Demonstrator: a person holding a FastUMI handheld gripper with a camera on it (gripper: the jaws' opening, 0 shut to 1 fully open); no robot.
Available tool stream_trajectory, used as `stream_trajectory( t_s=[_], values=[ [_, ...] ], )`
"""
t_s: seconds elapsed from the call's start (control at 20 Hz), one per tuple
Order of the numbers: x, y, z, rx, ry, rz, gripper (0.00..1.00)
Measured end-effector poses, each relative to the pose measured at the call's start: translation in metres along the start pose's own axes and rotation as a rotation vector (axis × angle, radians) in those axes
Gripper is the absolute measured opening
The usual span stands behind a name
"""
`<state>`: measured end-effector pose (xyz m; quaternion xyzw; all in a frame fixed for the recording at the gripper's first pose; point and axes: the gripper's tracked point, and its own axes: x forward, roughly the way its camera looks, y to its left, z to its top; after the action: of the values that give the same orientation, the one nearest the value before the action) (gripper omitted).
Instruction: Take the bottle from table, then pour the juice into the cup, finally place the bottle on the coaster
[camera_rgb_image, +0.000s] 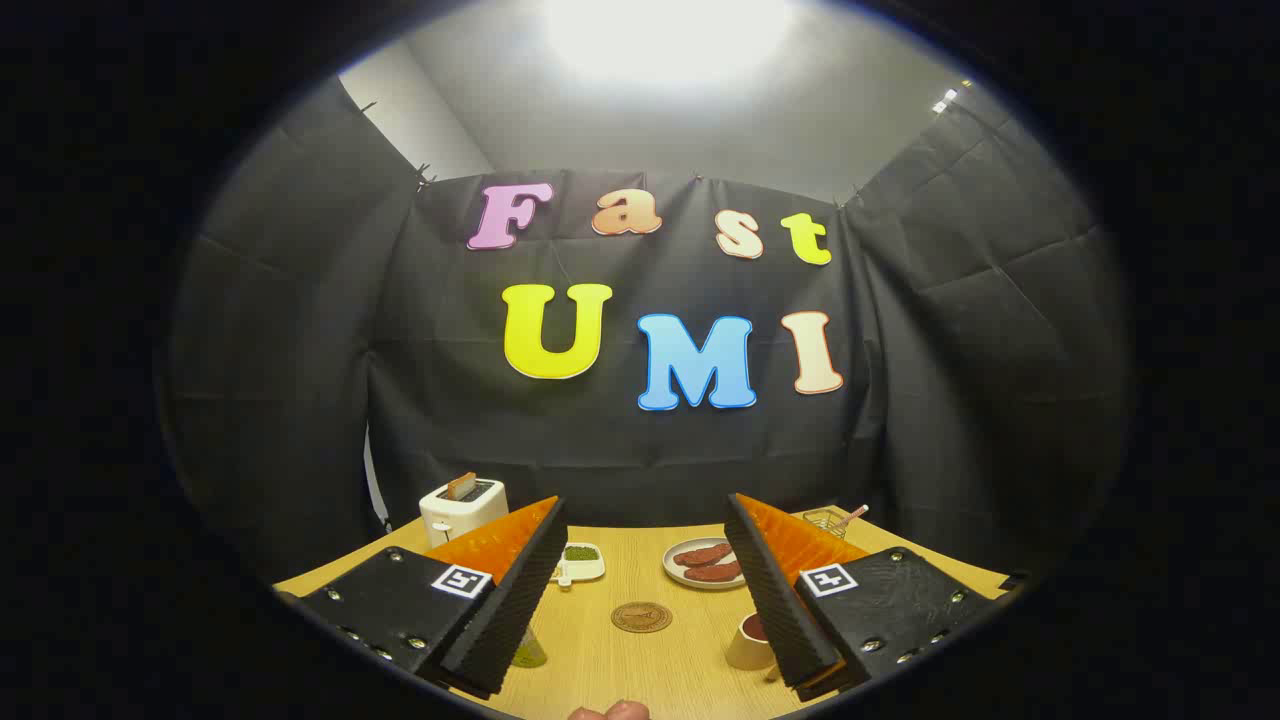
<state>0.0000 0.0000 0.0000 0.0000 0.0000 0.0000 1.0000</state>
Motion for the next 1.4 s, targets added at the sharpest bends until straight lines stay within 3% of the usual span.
stream_trajectory(
  t_s=[1.0,1.4],
  values=[
    [0.010,0.021,-0.003,-0.037,-0.033,0.009,0.97],
    [0.018,0.064,-0.031,-0.006,-0.012,0.081,0.97]
  ],
)
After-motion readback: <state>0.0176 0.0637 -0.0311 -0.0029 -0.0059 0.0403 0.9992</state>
